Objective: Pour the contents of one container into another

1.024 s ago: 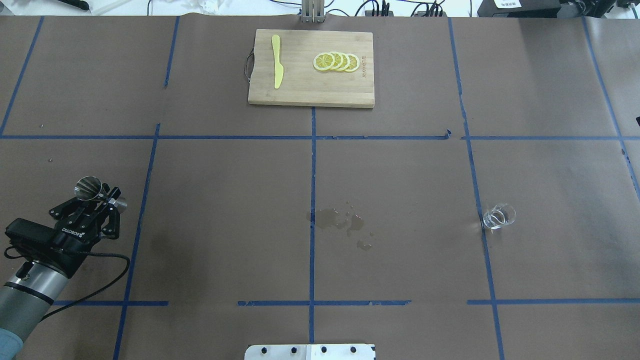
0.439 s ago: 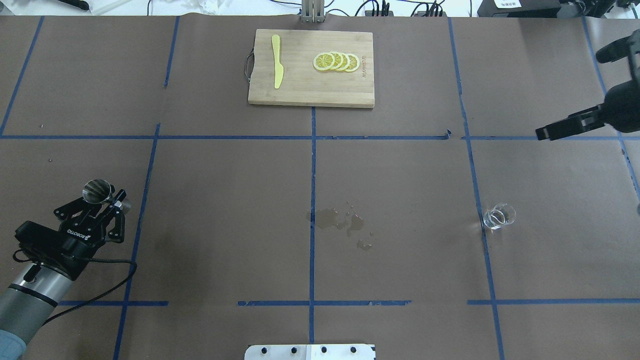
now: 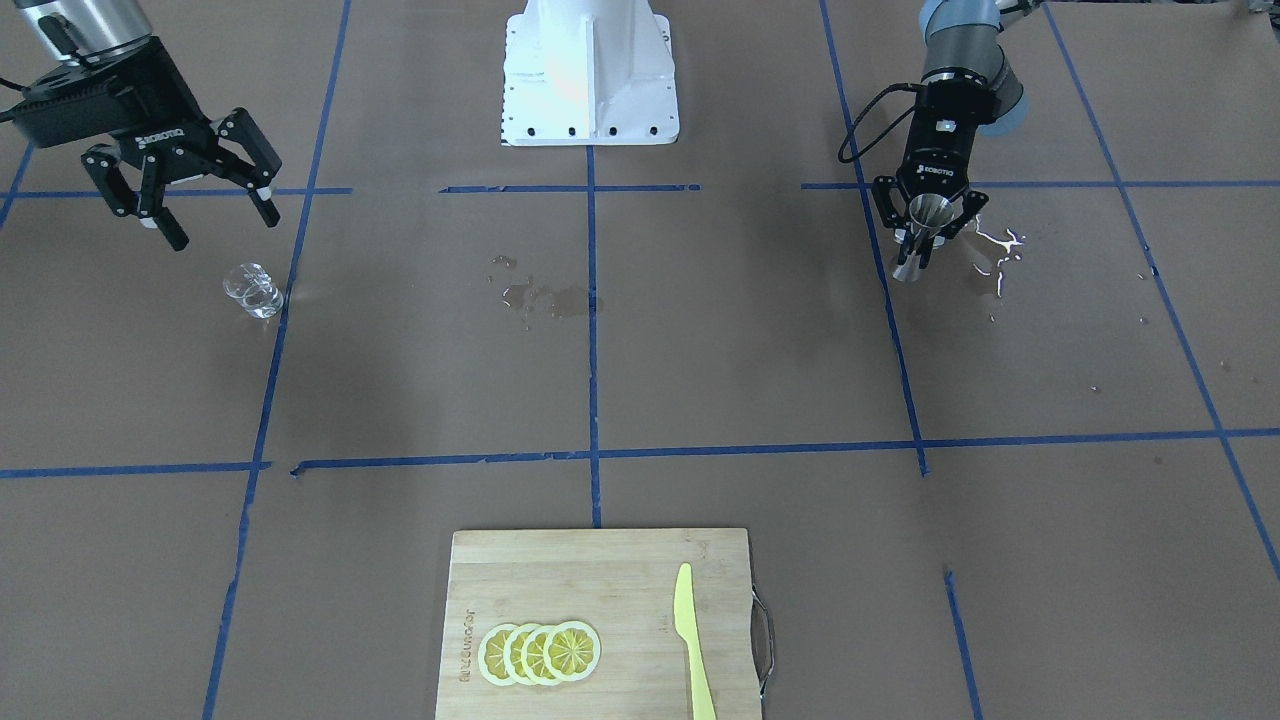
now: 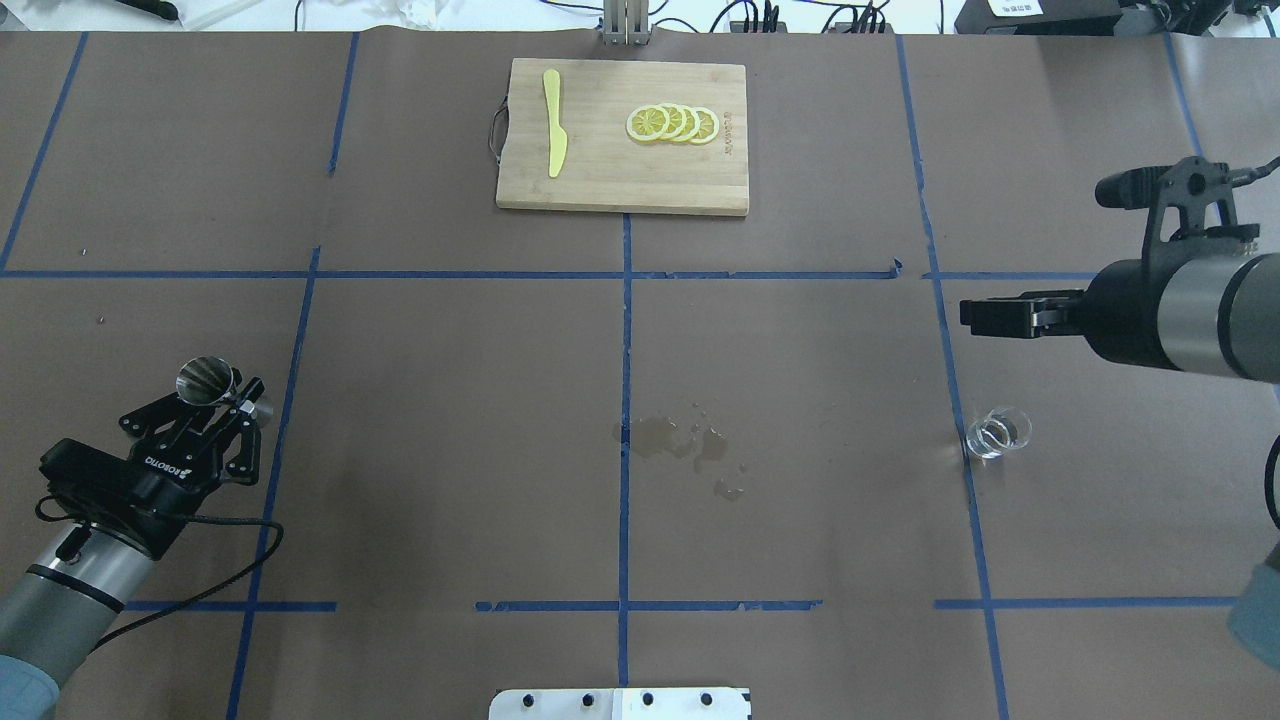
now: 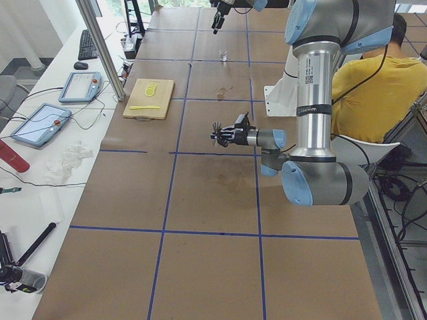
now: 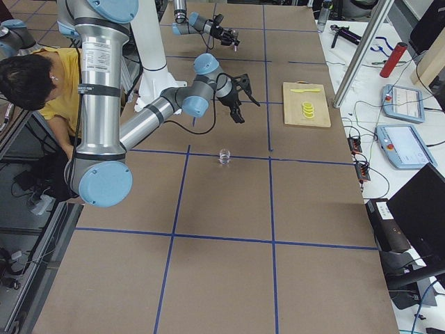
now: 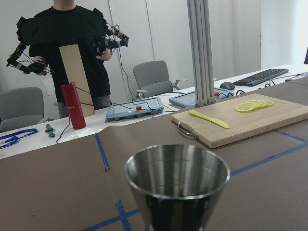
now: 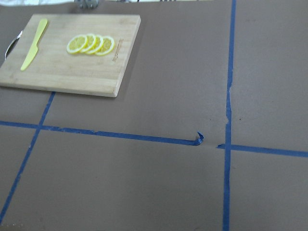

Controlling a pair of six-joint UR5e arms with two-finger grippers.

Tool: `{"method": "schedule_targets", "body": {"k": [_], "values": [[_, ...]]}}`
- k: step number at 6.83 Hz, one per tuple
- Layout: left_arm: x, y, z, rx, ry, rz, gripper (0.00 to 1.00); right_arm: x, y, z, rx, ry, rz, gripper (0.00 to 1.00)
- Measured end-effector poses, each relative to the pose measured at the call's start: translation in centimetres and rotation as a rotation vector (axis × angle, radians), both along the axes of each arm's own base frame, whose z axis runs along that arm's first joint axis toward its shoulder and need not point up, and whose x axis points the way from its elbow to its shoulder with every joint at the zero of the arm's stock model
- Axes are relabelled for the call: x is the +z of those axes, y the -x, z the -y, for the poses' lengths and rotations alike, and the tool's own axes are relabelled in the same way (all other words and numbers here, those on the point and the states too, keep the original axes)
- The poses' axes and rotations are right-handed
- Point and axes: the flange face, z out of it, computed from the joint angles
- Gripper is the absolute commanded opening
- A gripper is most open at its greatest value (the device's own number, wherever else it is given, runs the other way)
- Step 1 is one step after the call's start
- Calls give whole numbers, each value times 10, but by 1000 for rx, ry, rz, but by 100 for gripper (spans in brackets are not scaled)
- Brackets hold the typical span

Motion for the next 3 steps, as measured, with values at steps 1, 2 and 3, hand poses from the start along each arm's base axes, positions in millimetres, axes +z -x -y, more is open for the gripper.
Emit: {"method": "schedule_targets", "body": {"k": [1, 2, 3], "values": [[0, 0, 1, 9, 0, 1, 0, -5, 31, -26, 116, -32, 0, 100], [-3, -3, 1, 22, -2, -6, 0, -2, 59, -58, 216, -89, -15, 99], [-9, -7, 3, 25, -4, -21, 0, 10, 82, -93, 308, -143, -23, 96]]}}
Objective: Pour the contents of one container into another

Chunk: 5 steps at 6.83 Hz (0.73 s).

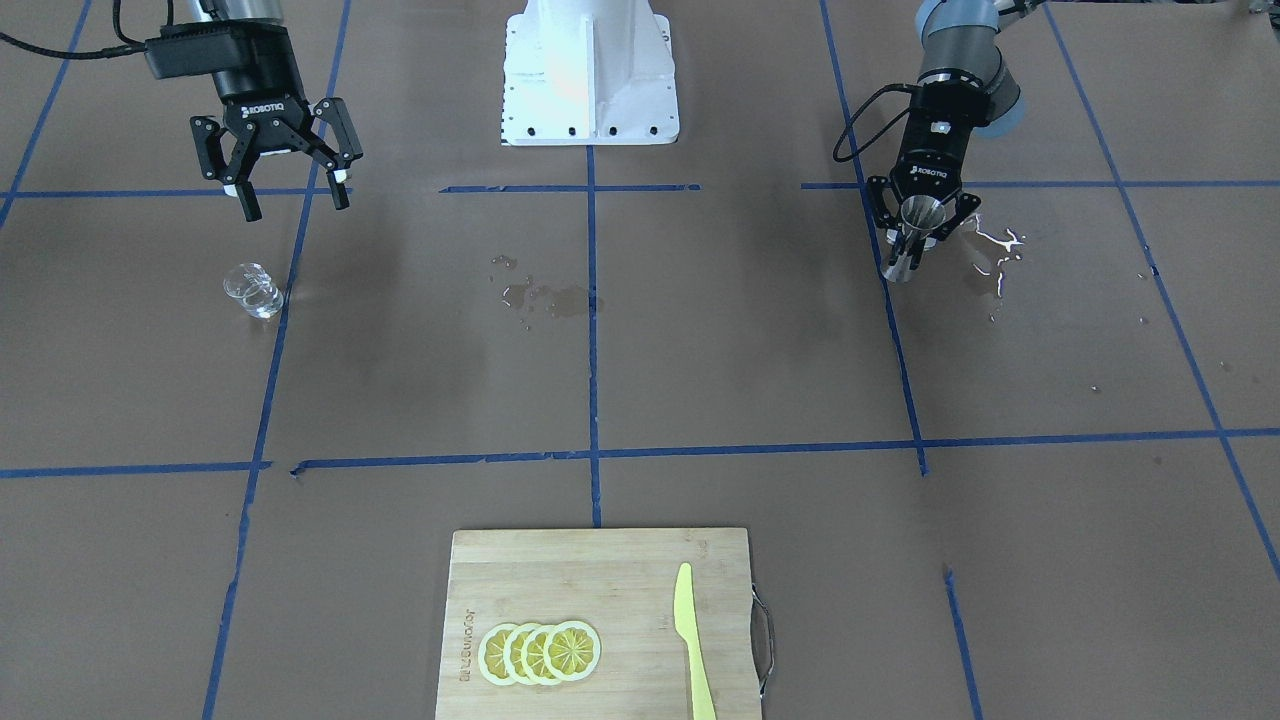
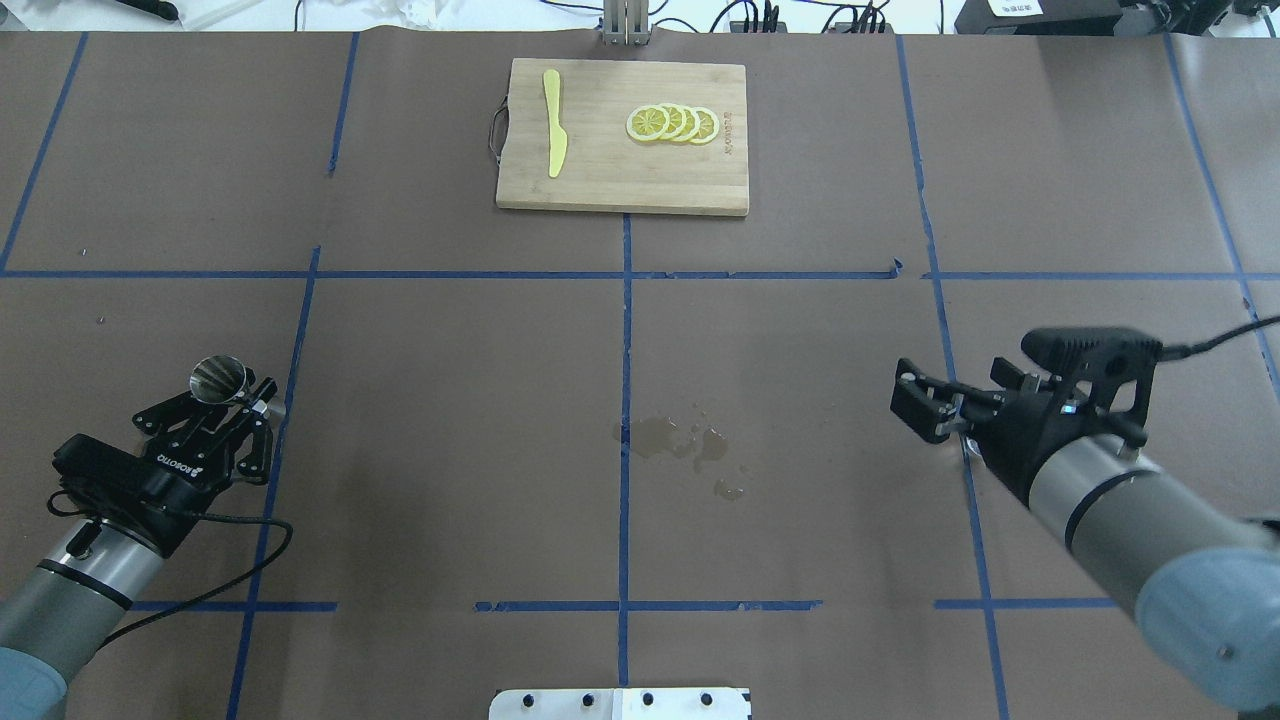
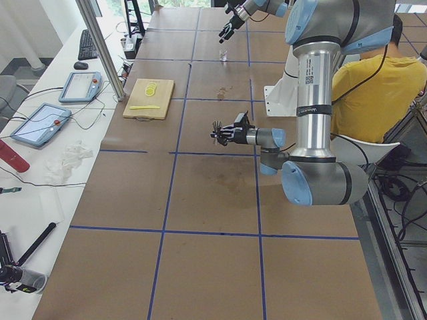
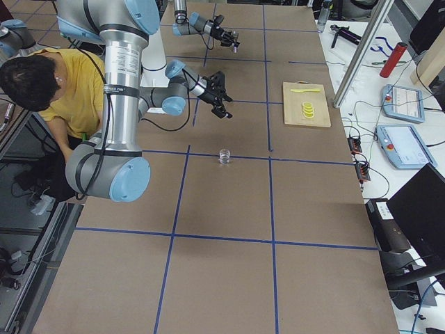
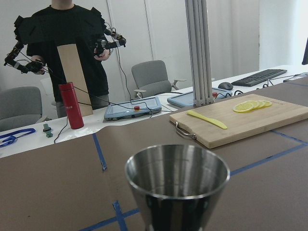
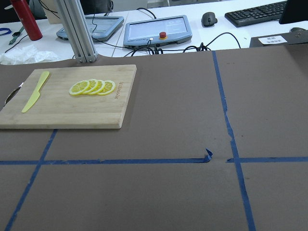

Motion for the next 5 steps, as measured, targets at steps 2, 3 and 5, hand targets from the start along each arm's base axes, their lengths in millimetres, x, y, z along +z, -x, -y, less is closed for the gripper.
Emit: {"method": "schedule_targets", "body": {"k": [2, 3, 5], "values": [[-6, -3, 4, -6, -2, -13, 0, 50, 42, -54, 151, -105, -2, 96], [-6, -3, 5, -8, -2, -12, 0, 78, 55, -64, 200, -144, -12, 99], [-7, -3, 6, -5, -2, -13, 0, 124, 62, -69, 241, -192, -64, 99]]}}
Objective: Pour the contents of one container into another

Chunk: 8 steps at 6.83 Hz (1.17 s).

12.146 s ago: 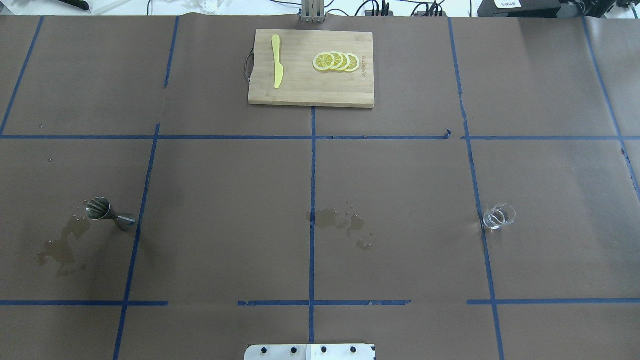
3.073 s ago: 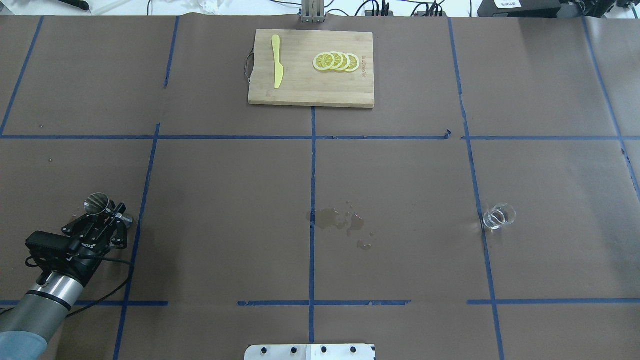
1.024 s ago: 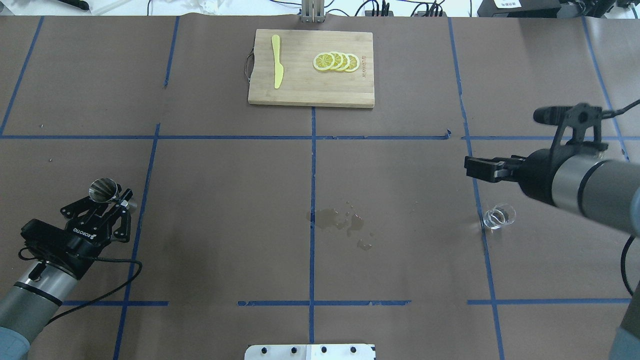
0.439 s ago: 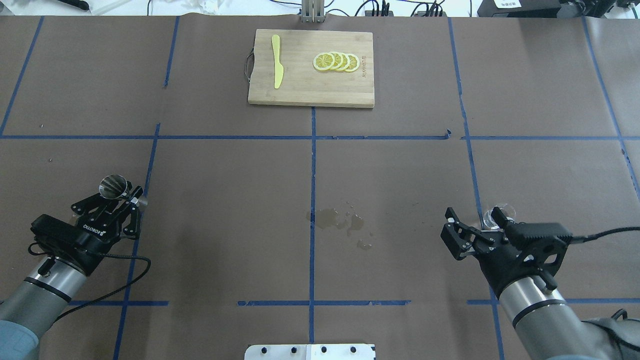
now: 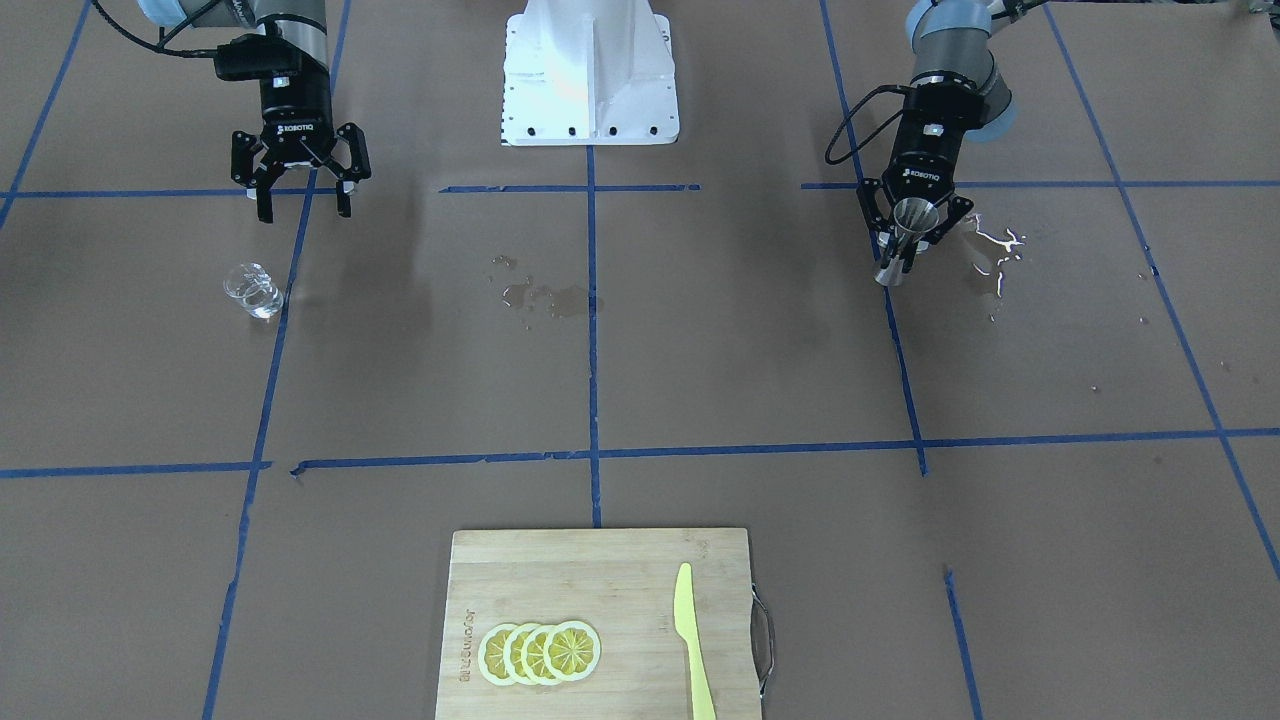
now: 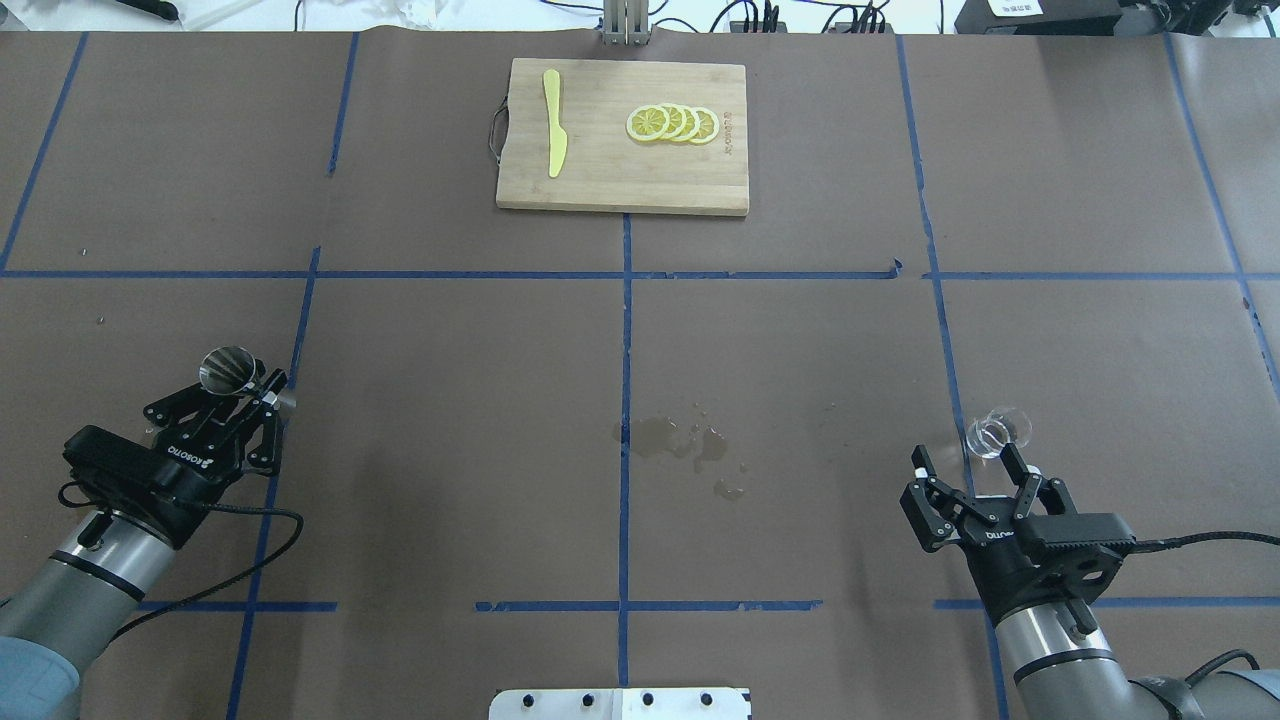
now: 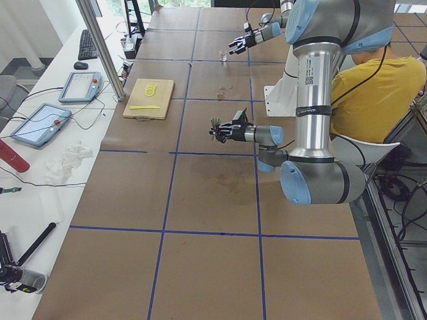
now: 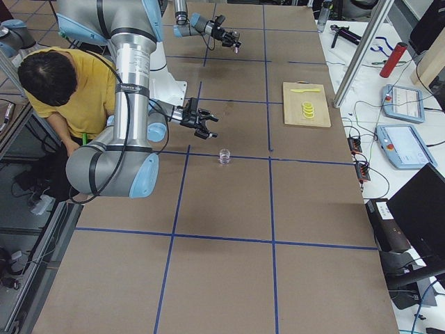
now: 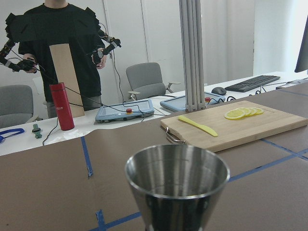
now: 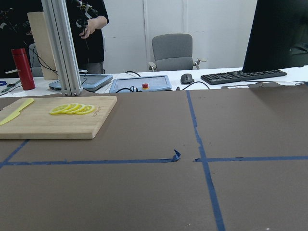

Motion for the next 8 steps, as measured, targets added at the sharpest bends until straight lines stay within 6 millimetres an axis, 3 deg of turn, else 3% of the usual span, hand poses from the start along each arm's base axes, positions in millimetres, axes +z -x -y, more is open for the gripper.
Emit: {"method": "schedule_targets", "body": {"k": [5, 8], "values": [[-9, -4, 5, 1, -4, -18, 0, 86, -3, 1, 71, -19, -32, 100], [-9, -5, 5, 1, -4, -19, 0, 100, 0, 0, 76, -23, -44, 100]]}}
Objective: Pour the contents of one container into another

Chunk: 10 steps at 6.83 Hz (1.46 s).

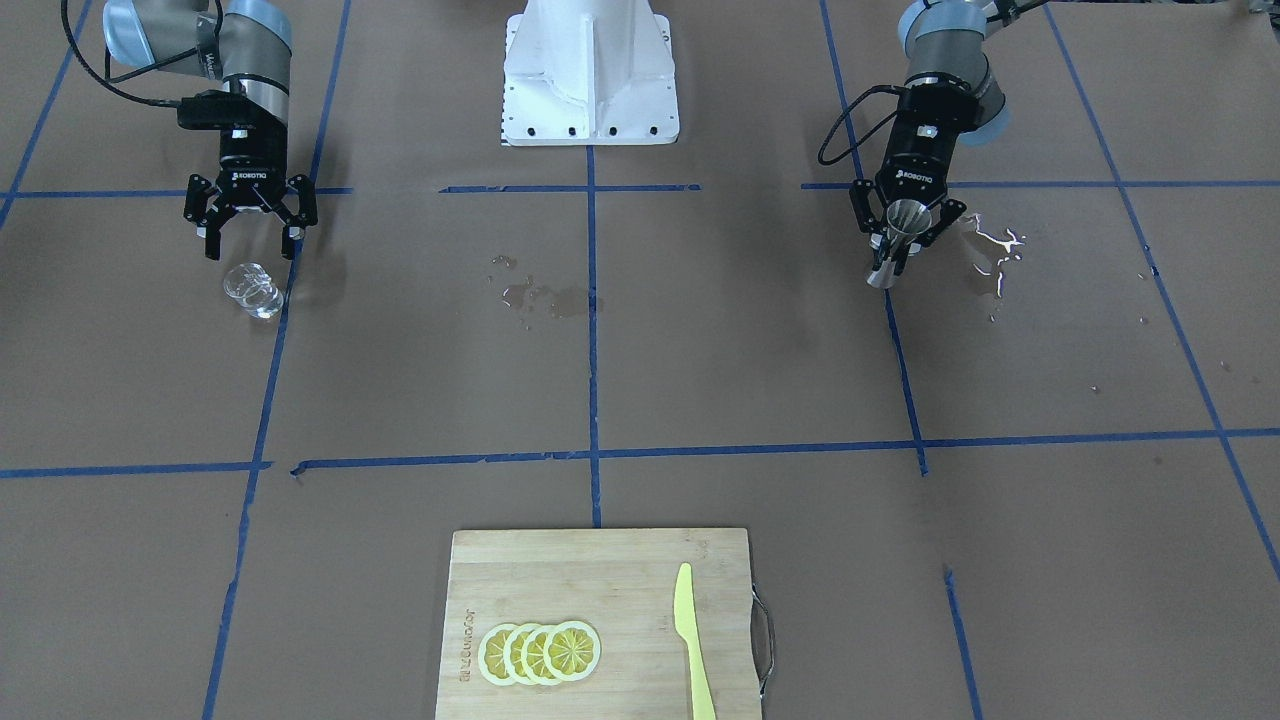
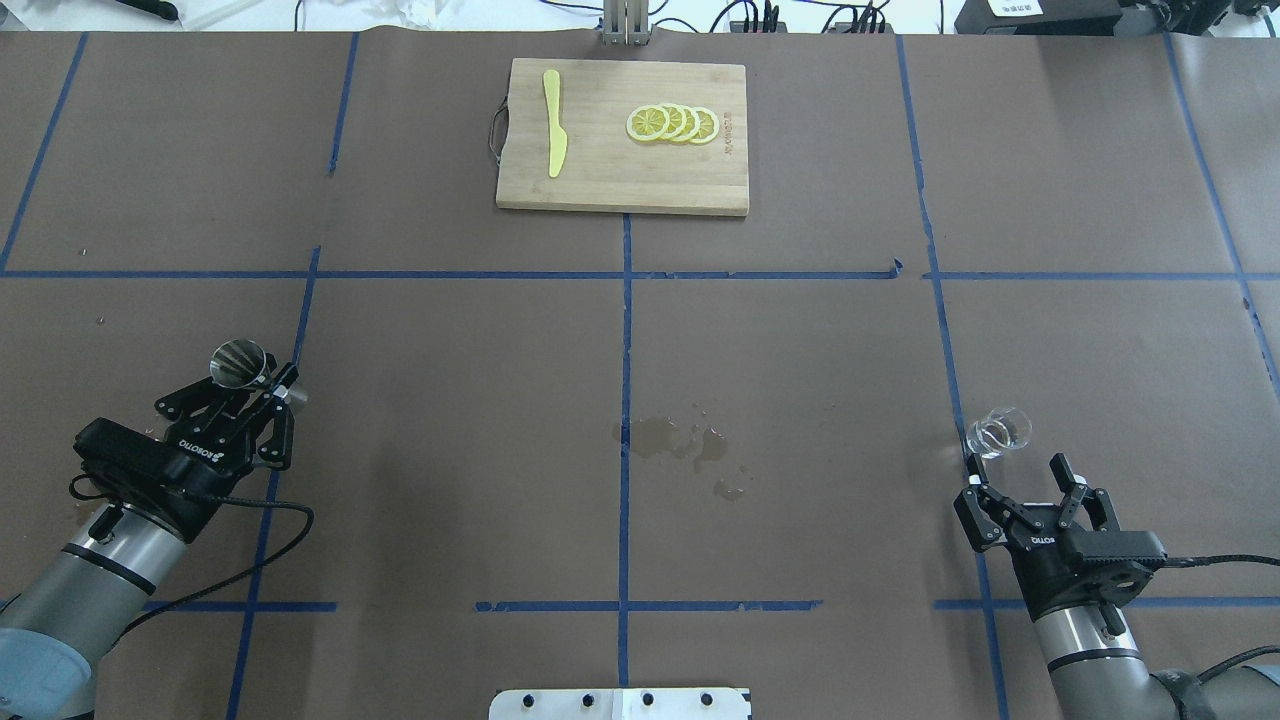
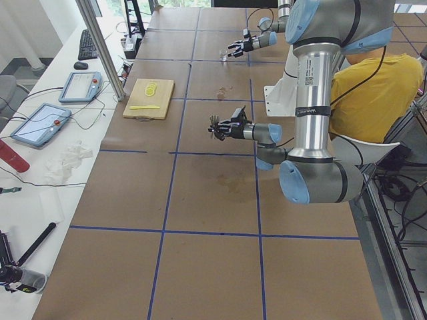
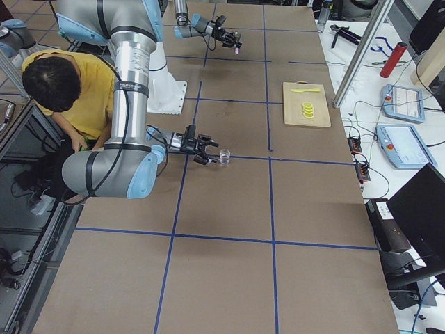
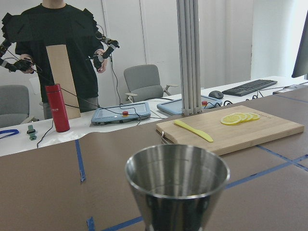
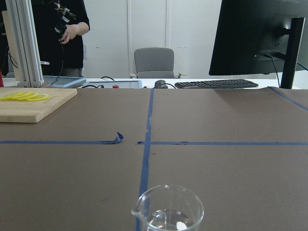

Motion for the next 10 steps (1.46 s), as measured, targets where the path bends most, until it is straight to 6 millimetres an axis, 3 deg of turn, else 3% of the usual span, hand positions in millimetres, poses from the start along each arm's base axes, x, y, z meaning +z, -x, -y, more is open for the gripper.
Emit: {"method": "schedule_targets", "body": {"k": [4, 6, 10], "values": [[3, -4, -1, 2, 1, 9, 0, 11, 4, 0, -7, 13, -26, 100], [3, -4, -1, 2, 2, 10, 0, 15, 1, 8, 4, 22, -45, 100], [6, -4, 0, 1, 3, 16, 0, 11, 19, 30, 30, 47, -68, 100]]}}
